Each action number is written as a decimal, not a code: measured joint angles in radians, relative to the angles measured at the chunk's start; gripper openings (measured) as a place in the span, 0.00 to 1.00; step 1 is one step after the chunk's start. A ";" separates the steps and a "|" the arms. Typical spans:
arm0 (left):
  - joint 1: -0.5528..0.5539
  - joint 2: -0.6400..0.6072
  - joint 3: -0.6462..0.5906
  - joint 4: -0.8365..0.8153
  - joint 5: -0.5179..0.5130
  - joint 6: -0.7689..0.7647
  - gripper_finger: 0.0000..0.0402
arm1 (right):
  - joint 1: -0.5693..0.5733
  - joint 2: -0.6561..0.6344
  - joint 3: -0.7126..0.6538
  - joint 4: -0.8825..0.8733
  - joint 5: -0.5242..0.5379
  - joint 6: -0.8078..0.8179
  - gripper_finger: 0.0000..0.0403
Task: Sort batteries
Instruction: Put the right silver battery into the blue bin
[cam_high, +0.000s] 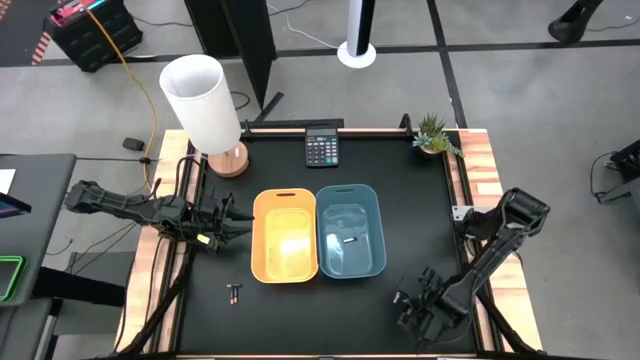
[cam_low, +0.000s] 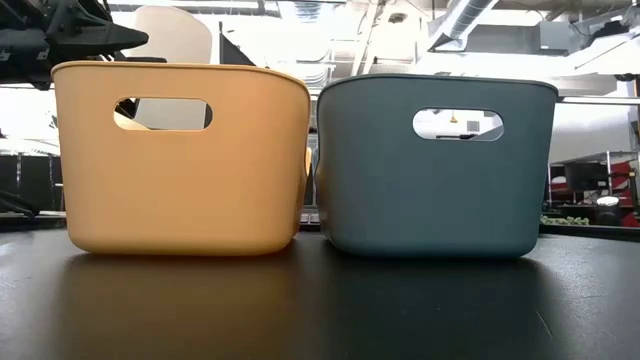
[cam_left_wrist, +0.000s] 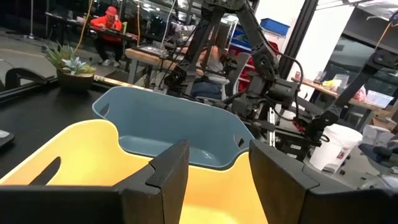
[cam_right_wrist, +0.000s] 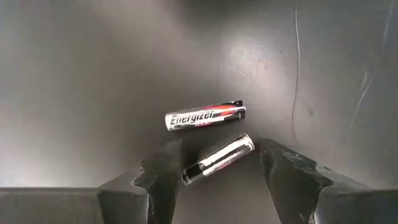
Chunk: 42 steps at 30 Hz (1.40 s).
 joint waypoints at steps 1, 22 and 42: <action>0.000 0.000 0.000 0.000 0.000 0.000 0.41 | -0.005 0.008 0.000 0.000 -0.010 0.005 0.58; 0.000 0.000 0.000 -0.005 -0.003 -0.002 0.41 | -0.013 0.054 0.002 -0.019 -0.086 0.016 0.15; 0.000 0.000 0.000 -0.005 -0.002 -0.010 0.41 | -0.009 0.062 0.069 -0.143 -0.090 -0.022 0.02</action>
